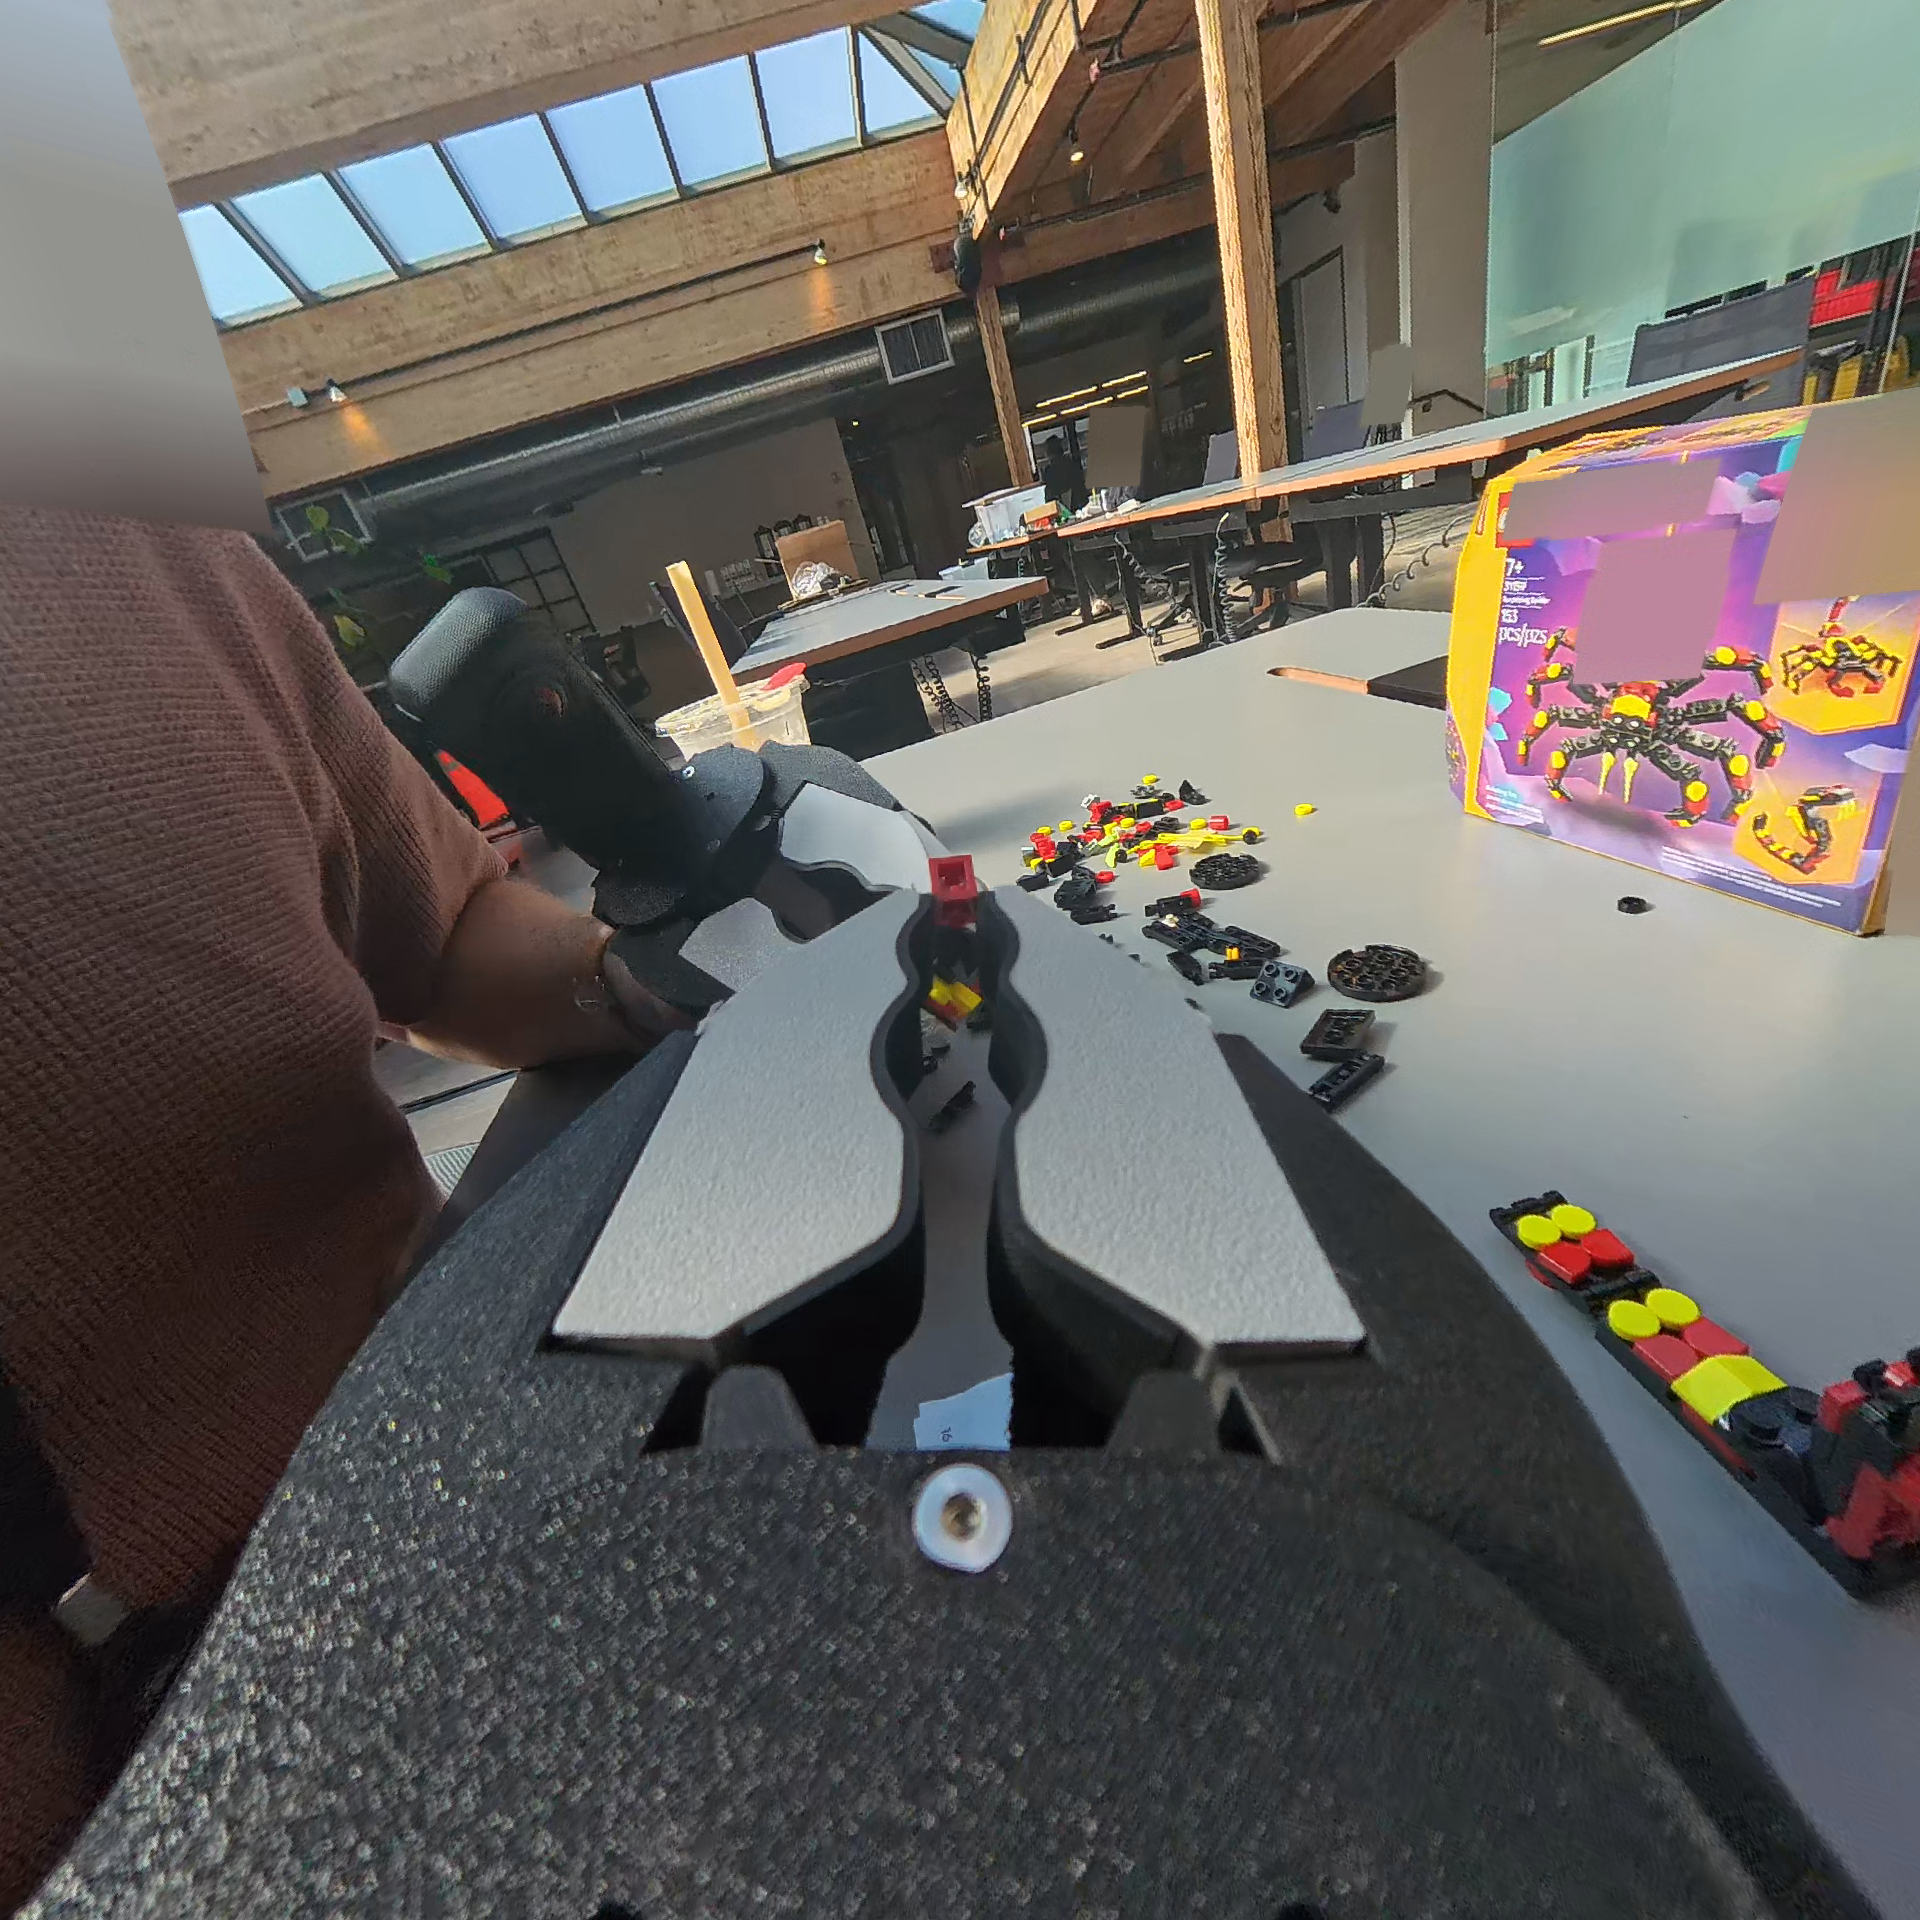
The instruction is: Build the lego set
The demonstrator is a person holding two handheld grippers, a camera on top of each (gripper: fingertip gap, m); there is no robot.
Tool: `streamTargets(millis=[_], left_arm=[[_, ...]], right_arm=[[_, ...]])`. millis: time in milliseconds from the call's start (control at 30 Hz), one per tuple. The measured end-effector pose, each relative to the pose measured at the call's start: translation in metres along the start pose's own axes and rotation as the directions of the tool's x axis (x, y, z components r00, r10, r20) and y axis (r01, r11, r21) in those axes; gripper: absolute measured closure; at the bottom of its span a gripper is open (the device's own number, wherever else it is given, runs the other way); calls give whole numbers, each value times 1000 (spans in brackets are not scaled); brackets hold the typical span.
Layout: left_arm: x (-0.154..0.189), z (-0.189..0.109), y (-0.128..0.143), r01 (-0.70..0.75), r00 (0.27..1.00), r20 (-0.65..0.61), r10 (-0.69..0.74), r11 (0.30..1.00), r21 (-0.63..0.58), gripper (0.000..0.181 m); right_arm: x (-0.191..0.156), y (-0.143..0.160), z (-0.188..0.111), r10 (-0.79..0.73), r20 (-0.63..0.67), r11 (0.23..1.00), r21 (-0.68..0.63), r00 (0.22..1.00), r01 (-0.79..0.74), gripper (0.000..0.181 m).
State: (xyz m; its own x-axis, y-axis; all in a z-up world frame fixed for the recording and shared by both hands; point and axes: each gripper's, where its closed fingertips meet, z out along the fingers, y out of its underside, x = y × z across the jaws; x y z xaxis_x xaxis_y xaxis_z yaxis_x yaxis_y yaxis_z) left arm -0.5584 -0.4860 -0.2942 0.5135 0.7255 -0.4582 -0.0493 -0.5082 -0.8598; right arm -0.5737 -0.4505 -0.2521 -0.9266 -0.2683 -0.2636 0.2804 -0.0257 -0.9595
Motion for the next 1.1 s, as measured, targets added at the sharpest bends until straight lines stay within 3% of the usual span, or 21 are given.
streamTargets(millis=[200, 300, 700, 867, 1100], left_arm=[[-9, -7, -14, 252, 966, -79, -246, 965, 77, 160], [-12, -8, -17, 312, 948, -103, -302, 945, 100, 160], [-6, -2, -19, 219, 973, -102, -208, 969, 112, 160], [-6, -1, -17, 53, 997, -58, -48, 994, 92, 160], [-5, -1, -13, -97, 993, -62, 103, 991, 88, 160]], right_arm=[[-16, -3, 9, 7, 32, 1000, -4, 999, -7, 174], [-24, 0, 15, 3, 46, 1000, -13, 999, -2, 174], [-23, 19, 27, -101, -22, 989, -110, 995, 98, 175], [-22, 24, 26, -23, 8, 988, -151, 1000, 24, 175], [-23, 25, 22, 230, 83, 963, -166, 970, -215, 175]])
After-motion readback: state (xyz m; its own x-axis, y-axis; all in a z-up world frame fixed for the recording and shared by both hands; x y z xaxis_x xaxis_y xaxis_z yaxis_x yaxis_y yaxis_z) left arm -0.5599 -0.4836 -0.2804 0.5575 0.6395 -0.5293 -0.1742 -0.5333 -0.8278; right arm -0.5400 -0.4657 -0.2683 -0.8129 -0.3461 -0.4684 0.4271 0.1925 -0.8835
